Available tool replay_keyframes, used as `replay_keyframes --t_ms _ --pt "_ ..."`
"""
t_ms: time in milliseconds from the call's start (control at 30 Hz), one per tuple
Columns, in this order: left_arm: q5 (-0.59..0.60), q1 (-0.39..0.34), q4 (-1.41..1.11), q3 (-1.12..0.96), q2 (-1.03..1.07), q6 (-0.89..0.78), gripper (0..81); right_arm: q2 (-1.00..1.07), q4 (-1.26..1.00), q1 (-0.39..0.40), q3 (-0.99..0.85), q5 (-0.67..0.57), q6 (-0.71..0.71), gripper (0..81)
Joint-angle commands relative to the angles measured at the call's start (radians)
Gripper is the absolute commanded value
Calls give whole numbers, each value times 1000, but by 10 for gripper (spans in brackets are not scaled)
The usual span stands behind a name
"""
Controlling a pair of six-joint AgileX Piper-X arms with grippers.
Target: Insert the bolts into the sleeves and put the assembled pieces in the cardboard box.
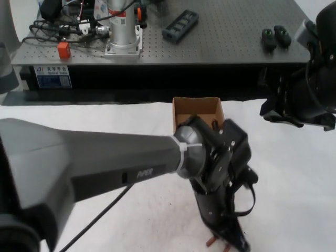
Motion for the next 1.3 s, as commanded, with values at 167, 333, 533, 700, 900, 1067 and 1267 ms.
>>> replay_keyframes --t_ms 167,333,533,700,900,1067,1267 --pt "-69 75 -29 7 -290 -172 6 -41 -22 1 -3 -65 -97 1" --pt "149 196 -167 155 -496 -270 6 -79 -43 25 -3 -165 -213 1" --pt "444 316 -465 327 -694 -455 6 -118 -12 129 -1 -323 -277 1" --pt "550 353 -570 352 -751 -553 6 -163 -3 285 1 -433 -307 1" --pt "582 363 -615 352 -755 -624 6 -222 11 374 1 -433 -318 1" --pt "571 363 -687 352 -755 -678 6 -243 25 378 5 -433 -318 1" --pt "552 363 -698 352 -755 -704 6 -255 -28 378 5 -447 -294 1"
